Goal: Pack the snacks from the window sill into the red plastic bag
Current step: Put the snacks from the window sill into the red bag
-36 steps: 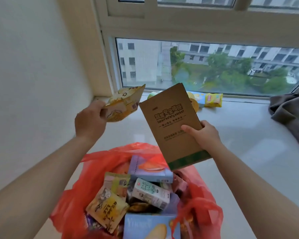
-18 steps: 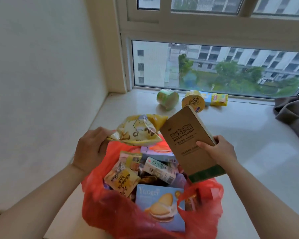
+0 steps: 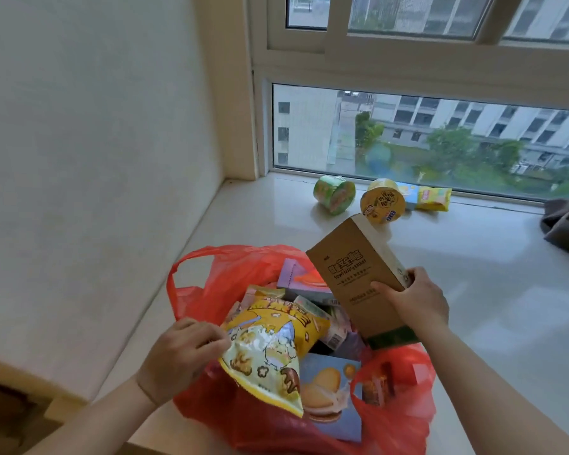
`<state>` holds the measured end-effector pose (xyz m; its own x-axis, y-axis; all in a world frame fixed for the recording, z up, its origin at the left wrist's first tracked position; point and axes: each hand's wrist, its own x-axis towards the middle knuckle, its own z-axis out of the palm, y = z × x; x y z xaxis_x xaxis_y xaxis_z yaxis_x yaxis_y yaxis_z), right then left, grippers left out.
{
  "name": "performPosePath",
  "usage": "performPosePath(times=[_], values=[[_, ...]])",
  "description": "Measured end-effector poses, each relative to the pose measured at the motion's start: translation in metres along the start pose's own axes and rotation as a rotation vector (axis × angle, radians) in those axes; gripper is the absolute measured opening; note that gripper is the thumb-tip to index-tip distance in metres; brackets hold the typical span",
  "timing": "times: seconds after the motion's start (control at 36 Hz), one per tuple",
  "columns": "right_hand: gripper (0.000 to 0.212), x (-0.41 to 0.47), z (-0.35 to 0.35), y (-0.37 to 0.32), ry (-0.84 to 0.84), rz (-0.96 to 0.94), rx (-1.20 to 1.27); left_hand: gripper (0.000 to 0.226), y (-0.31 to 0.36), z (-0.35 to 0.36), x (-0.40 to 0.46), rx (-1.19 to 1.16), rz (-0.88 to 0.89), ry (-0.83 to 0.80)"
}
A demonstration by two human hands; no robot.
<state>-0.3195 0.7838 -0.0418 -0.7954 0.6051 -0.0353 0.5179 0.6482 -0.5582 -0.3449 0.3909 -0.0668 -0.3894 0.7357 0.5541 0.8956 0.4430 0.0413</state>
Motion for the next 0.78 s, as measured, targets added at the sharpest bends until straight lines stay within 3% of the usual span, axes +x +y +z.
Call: performPosePath(times=[0.28, 0.42, 0.56, 0.69, 0.78], values=[[0.054, -0.014, 0.017, -0.007, -0.009, -0.243, -0.094, 0.015, -0.013, -0.005, 0.027, 0.186, -0.163, 0.212], [0.045, -0.017, 0.017, -0.01, -0.098, -0.326, -0.226, 0.019, -0.019, 0.014, 0.028, 0.268, -0.27, 0.075], [0.046, -0.013, 0.015, -0.015, -0.125, -0.387, -0.282, 0.025, 0.001, 0.052, 0.022, 0.161, -0.163, -0.146], [0.044, -0.014, 0.02, -0.019, -0.069, -0.383, -0.227, 0.041, 0.019, 0.067, 0.048, 0.083, -0.234, -0.131], [0.044, -0.014, 0.022, -0.021, -0.015, -0.412, -0.196, 0.014, 0.017, 0.07, 0.062, 0.033, -0.312, -0.249]])
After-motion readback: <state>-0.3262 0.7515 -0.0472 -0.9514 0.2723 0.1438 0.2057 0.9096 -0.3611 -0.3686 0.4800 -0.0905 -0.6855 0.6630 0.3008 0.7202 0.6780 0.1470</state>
